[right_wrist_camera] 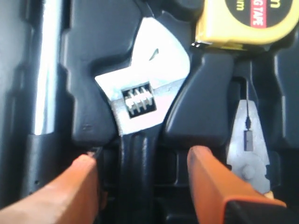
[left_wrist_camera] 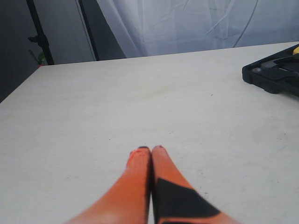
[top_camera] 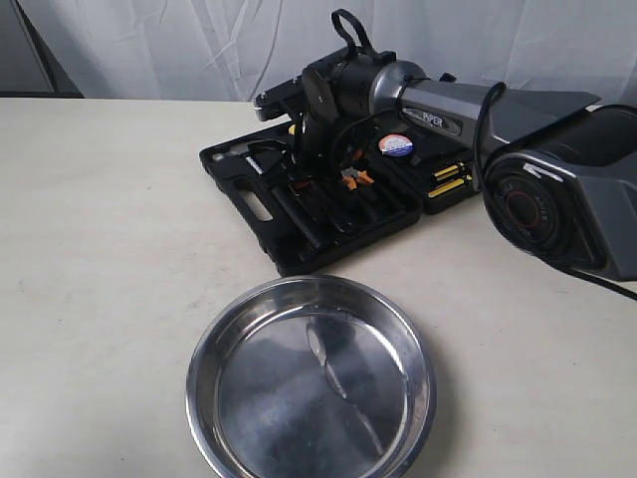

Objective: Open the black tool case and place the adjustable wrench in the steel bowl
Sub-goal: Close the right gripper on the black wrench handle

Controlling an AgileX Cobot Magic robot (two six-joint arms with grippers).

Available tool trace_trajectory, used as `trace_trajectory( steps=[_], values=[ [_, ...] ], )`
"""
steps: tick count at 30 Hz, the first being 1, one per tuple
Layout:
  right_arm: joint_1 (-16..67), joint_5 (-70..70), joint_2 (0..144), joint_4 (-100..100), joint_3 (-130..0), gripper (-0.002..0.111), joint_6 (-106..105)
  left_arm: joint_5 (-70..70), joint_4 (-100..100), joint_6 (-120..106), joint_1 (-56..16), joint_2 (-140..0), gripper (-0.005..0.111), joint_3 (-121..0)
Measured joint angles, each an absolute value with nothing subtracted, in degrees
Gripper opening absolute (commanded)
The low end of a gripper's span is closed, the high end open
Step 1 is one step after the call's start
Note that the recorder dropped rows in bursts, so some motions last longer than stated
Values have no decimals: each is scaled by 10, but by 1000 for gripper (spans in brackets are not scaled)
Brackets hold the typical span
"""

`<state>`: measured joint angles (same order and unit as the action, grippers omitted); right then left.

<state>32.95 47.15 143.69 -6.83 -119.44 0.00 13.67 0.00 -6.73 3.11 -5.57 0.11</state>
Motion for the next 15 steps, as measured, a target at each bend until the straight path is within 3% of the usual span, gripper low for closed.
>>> trace_trajectory(
  steps=[10,15],
  values=[
    [328,480,1444,-49,-1199,52,0,137,0,-67,31,-56,0,1],
    [328,482,1445,-40,-1200,24,0,137,0,-67,31,-56,0,1]
  ],
)
